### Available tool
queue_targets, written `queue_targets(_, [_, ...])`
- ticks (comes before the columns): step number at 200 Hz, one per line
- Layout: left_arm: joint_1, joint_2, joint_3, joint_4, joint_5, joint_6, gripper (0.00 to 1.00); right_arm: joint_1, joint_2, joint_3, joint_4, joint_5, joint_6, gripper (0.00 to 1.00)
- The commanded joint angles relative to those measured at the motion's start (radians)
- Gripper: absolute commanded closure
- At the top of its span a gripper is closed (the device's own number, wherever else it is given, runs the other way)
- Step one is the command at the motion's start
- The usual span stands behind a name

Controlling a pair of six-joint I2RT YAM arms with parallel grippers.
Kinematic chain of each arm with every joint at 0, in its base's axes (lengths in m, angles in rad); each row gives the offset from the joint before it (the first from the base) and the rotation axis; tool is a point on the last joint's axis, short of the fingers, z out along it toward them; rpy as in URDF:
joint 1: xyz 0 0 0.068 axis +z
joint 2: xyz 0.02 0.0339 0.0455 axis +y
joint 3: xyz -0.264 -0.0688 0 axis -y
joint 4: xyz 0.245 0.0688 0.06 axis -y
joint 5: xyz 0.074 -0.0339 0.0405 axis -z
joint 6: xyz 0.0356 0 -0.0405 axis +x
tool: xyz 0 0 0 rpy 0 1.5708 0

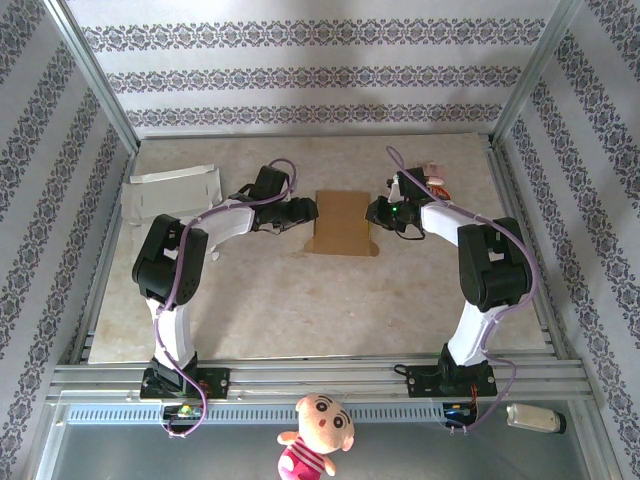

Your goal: Fold the paper box

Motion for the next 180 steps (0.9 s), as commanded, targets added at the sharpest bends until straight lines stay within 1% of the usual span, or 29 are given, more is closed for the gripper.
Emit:
queue_targets(1, [0.018,-0.018,-0.01,0.062,0.047,-0.034,0.33,-0.009,0.015,-0.047,-0.004,-0.003,-0.017,0.9])
queue_targets(25, [0.032,0.004,-0.02,0.17,0.115,-0.102,0.21,-0.026,0.015,-0.074,0.006,-0.031,-0.029,0.94])
queue_targets(43, [0.041,0.019,-0.022,0.235,0.135,-0.126,0.16,-0.055,0.009,-0.097,0.014,-0.054,-0.037,0.95])
queue_targets(62, [0.04,0.039,-0.01,0.278,0.159,-0.128,0.12,-0.096,0.018,-0.118,0.039,-0.119,-0.04,0.95])
queue_targets(83, [0.037,0.072,0.002,0.345,0.204,-0.166,0.1,-0.116,0.042,-0.122,0.056,-0.179,-0.031,0.94])
queue_targets(99, [0.031,0.081,-0.003,0.397,0.211,-0.185,0.09,-0.116,0.055,-0.121,0.063,-0.209,-0.023,0.94])
queue_targets(131, [0.012,0.074,-0.01,0.477,0.224,-0.201,0.08,-0.116,0.039,-0.134,0.085,-0.204,-0.005,0.93])
queue_targets(158, [0.01,0.042,-0.031,0.555,0.211,-0.225,0.08,-0.116,0.016,-0.136,0.082,-0.197,-0.006,0.93])
queue_targets(169, [0.003,0.037,-0.015,0.549,0.21,-0.216,0.07,-0.115,0.007,-0.138,0.081,-0.195,-0.006,0.93])
queue_targets(180, [-0.014,0.037,0.025,0.487,0.208,-0.174,0.06,-0.115,-0.002,-0.14,0.081,-0.191,-0.007,0.93])
